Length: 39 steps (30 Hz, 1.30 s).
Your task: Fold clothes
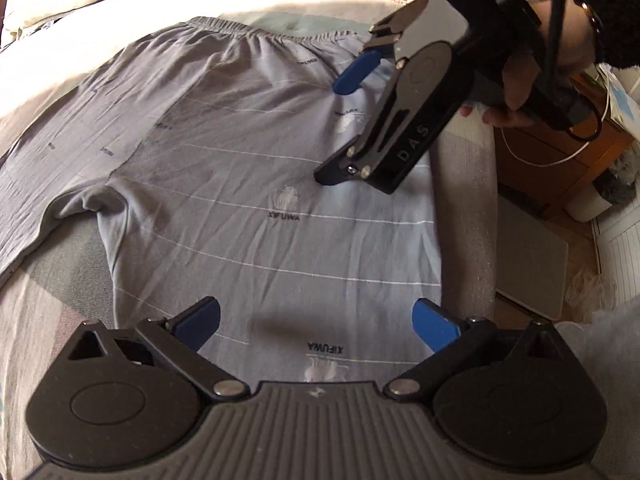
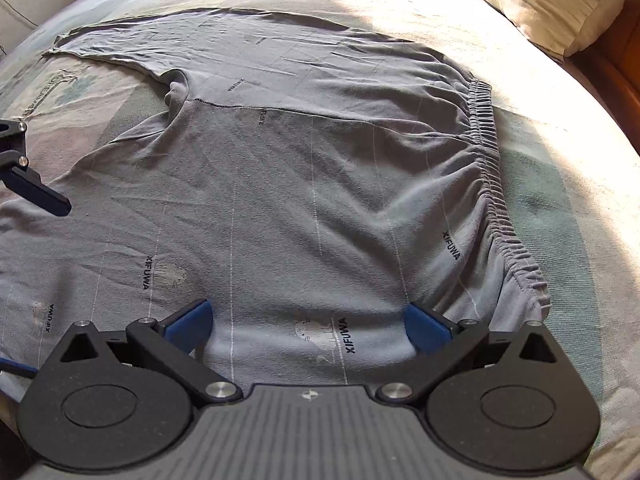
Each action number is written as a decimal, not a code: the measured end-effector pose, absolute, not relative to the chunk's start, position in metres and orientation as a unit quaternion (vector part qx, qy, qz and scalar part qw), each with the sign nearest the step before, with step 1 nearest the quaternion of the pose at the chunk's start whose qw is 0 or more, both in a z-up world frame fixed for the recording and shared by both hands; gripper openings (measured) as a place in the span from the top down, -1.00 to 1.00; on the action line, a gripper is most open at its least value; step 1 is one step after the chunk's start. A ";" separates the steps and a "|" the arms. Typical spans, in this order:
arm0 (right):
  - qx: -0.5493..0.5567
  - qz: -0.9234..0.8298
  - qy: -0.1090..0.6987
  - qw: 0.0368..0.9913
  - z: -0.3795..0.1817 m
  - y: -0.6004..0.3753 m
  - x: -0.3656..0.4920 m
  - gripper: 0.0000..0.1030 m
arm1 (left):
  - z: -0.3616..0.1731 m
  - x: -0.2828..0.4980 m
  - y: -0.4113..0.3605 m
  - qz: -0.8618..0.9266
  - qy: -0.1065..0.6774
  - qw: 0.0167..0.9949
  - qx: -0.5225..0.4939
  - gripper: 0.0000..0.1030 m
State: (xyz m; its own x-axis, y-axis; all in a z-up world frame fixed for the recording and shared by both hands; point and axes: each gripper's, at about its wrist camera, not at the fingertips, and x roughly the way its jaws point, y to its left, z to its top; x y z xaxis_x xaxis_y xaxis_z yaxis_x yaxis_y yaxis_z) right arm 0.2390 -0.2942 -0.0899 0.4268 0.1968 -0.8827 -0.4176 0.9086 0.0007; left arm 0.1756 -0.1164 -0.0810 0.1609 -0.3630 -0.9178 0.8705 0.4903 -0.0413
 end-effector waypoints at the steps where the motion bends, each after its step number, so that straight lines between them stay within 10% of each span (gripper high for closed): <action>1: -0.110 0.184 0.504 0.837 -0.090 -0.294 0.239 -1.00 | -0.086 0.174 -0.115 -0.427 0.495 0.709 0.266 -0.98; 39: -0.098 0.146 0.501 0.848 -0.089 -0.288 0.240 -1.00 | -0.063 0.371 -0.081 -0.372 0.480 0.789 0.088 -0.98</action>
